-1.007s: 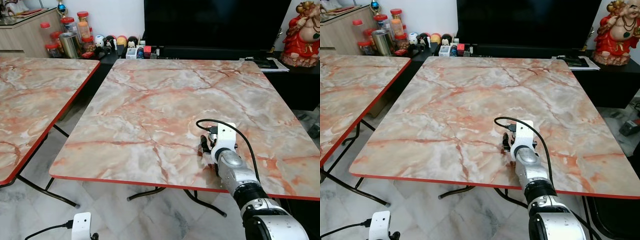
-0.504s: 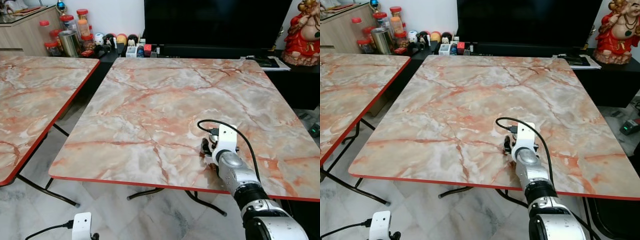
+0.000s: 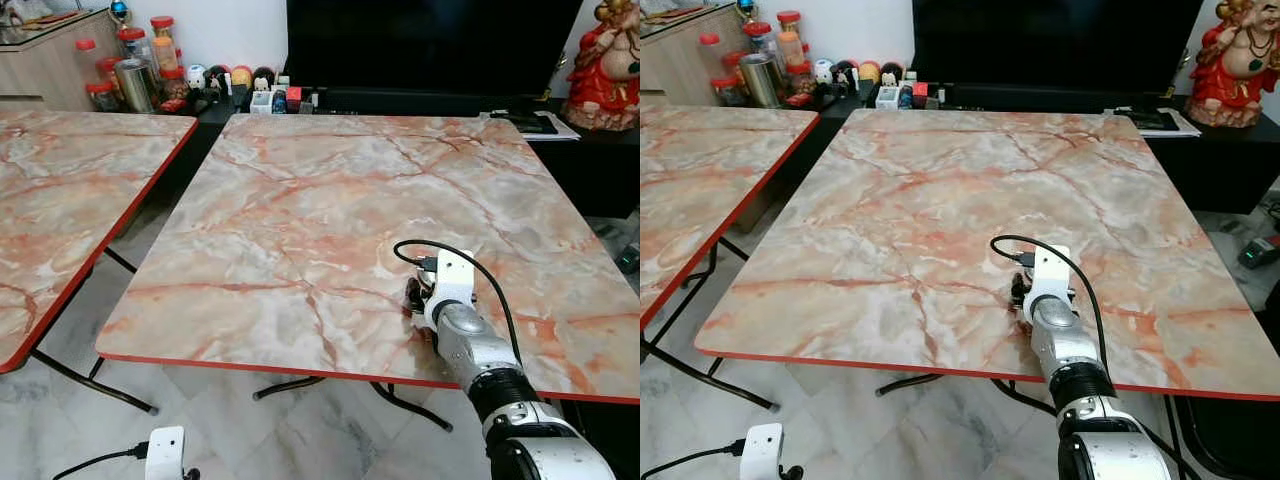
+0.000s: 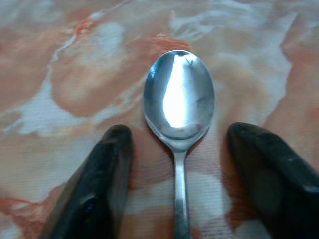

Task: Setting the table

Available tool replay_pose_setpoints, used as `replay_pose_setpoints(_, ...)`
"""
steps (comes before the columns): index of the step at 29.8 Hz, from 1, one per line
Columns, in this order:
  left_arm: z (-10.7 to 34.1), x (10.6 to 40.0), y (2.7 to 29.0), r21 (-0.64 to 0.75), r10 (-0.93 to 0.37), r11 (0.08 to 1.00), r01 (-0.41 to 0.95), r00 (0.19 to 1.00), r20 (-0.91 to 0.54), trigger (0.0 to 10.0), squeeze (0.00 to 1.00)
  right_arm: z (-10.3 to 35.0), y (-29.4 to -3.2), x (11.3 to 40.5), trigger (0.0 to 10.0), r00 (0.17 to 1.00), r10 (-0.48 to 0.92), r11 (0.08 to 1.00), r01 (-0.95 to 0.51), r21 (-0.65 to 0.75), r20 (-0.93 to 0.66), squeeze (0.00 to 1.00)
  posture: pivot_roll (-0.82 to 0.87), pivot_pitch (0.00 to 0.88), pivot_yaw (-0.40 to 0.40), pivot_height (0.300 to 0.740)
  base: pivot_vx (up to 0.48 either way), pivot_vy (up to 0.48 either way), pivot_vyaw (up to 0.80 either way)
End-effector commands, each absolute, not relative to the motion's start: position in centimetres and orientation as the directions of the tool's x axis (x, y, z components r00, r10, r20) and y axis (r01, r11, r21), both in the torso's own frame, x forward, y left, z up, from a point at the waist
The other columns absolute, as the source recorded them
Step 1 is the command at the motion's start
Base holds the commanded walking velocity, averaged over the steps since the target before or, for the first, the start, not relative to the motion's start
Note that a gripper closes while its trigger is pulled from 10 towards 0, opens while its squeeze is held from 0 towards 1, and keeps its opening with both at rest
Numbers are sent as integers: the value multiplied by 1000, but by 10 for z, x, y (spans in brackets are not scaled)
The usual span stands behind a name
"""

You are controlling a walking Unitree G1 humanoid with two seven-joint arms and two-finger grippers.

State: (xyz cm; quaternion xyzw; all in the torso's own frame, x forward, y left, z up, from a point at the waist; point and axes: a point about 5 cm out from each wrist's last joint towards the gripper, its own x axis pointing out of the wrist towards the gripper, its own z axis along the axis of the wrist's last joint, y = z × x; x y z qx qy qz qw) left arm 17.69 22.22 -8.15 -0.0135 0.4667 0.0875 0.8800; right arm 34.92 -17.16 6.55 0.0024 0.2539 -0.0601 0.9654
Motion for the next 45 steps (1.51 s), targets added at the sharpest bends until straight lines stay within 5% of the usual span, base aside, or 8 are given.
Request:
replay_pose_setpoints(1,-84,173,221,53,130,986,-158,530,-838,10000,0,58,-170,344,0,846,-108,993,112,-24,-521,0,60,0,-10,728,0,0,0)
replay_pose_setpoints(45,-85,171,220,55,122,988,-145,510,-852,10000,0,64,-164,348,0,871,-75,997,64,-39,-485,0,61,0,-14,728,0,0,0)
